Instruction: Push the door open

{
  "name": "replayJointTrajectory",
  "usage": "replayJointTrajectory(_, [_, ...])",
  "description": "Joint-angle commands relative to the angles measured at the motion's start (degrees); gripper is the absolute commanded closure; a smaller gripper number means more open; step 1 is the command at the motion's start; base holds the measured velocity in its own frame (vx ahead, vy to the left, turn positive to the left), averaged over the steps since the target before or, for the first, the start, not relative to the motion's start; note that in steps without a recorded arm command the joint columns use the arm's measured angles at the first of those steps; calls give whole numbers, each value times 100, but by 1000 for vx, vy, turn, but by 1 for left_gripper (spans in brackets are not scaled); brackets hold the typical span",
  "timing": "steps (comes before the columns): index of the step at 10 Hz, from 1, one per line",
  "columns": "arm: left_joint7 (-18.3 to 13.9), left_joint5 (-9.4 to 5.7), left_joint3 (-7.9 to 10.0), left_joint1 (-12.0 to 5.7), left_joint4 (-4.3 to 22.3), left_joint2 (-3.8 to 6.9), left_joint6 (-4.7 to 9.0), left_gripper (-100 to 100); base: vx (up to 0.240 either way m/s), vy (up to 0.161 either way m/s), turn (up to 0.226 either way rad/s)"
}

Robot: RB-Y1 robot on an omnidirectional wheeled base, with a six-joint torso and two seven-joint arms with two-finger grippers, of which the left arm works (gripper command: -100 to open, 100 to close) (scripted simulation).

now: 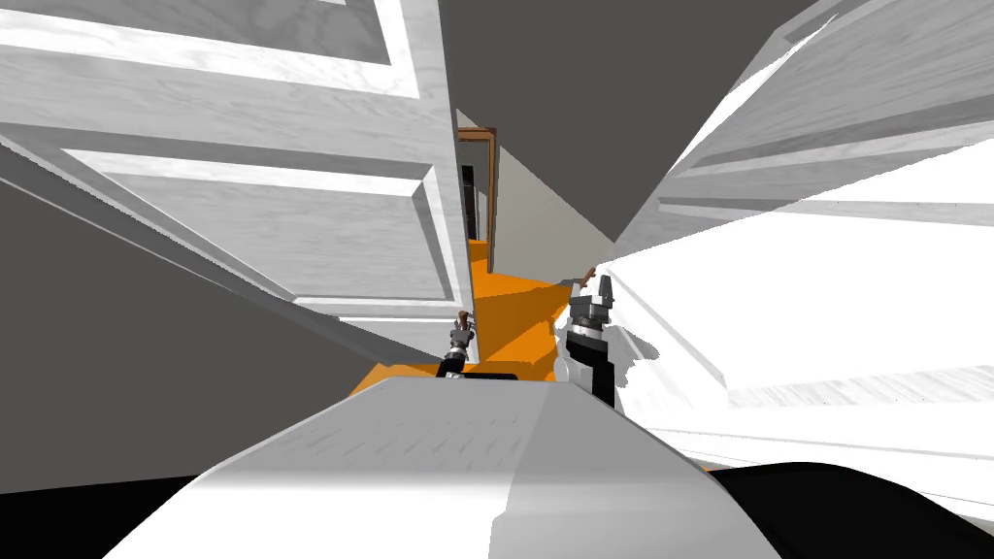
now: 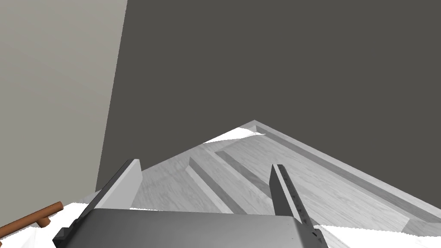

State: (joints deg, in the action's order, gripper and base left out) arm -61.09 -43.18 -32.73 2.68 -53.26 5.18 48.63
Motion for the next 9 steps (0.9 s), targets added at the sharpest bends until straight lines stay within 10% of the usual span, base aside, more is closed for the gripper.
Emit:
replayJointTrajectory(1, [-9,-39,198,-54,130,9,152,100,135,-68,57])
replayJointTrajectory(9, [104,-158,690,-120,274,-140,226,100,127,-67,47])
